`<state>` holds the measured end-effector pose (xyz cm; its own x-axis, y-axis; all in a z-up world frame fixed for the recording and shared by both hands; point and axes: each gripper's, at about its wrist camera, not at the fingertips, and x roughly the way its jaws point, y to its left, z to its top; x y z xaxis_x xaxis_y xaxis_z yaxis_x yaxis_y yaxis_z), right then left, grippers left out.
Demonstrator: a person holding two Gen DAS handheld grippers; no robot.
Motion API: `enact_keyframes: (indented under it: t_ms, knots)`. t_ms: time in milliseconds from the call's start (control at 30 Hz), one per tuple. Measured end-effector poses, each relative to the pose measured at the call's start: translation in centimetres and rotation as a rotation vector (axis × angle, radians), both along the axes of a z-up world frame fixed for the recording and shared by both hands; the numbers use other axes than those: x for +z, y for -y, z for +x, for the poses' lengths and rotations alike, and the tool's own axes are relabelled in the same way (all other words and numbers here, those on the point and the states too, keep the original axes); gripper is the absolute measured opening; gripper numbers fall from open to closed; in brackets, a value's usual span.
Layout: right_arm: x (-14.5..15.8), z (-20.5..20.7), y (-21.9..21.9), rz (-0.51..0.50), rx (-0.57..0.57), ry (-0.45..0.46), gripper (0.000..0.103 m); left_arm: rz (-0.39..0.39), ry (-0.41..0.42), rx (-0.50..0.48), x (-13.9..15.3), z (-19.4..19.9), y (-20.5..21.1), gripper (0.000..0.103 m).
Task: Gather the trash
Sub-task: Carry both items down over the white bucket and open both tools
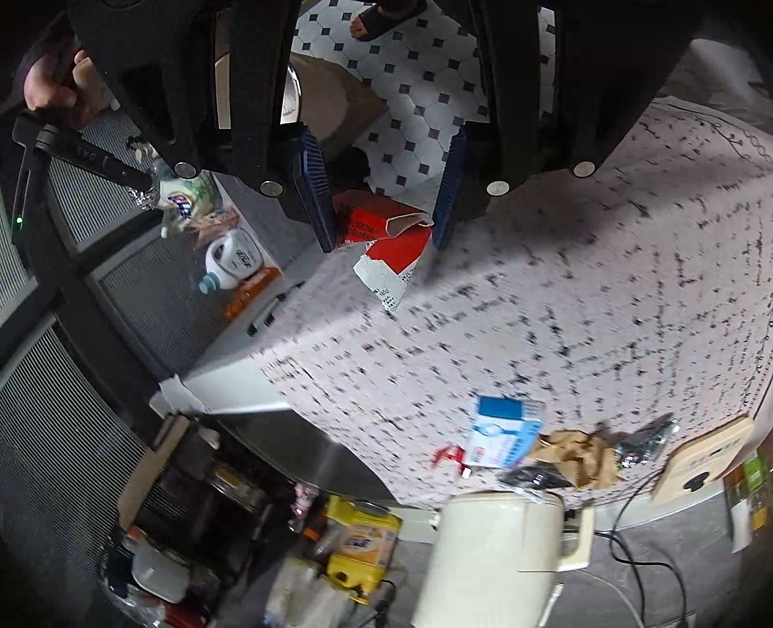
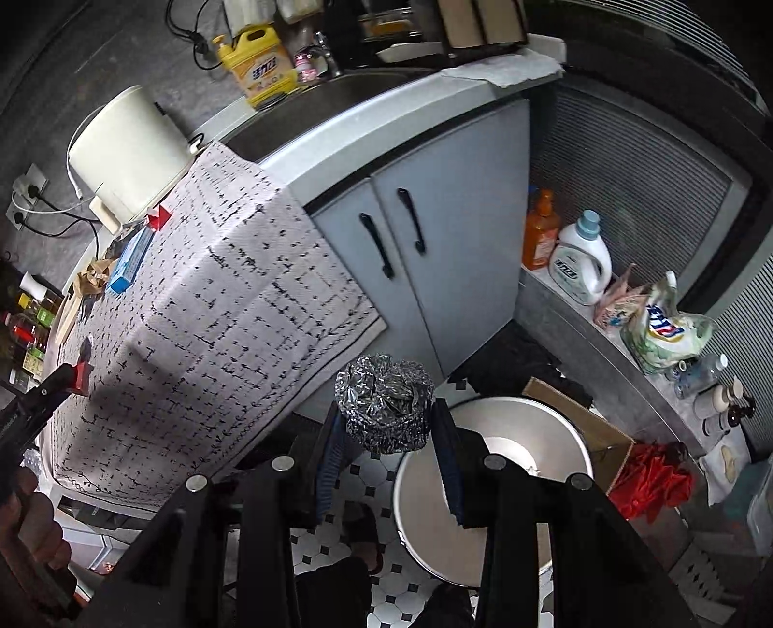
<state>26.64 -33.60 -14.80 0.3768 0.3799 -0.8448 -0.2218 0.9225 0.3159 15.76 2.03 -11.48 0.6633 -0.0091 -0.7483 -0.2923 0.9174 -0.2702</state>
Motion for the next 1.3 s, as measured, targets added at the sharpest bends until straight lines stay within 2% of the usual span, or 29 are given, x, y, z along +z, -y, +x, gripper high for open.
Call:
enact_keyframes:
  t_ms: [333,367,400,467,733,900,1067,1300]
  knots:
    - [-2.1,-2.0,5.9,0.004,-0.050,-0.044,0.039,-0.007,-0.032,-0.115,-1.6,1.0,7.2,0.041]
    - [-2.2,-2.1,6.5,0.008,-0.057,-0.045,0.046,-0.006,-0.033,-0.126,-1.6,1.1,8.0,0.041]
    - [-2.2,-2.3,7.0,0.013,-0.066,-0.040,0.059,-0.005,-0.033,-0.132,-1.6,1.2,8.5,0.041]
    - [-2.0,-2.4,8.1,0.013,-0.087,-0.019,0.065,-0.008,-0.035,-0.144,-1.8,1.3,9.5,0.041]
    - [-1.9,-3.1,13.1,0.011,-0.178,-0.019,0.064,-0.028,-0.063,-0.241,-3.0,2.5,14.1,0.041]
    - [-1.4,-4.4,17.0,0.008,-0.265,-0.008,0.064,-0.031,-0.097,-0.355,-3.9,4.4,18.1,0.041]
    - [-1.2,-6.2,20.4,0.012,-0.365,-0.003,0.064,-0.036,-0.139,-0.510,-5.2,5.4,23.1,0.041]
    - [-1.6,-8.5,23.0,0.012,-0.455,-0.018,0.064,-0.051,-0.204,-0.626,-7.1,6.8,27.2,0.042]
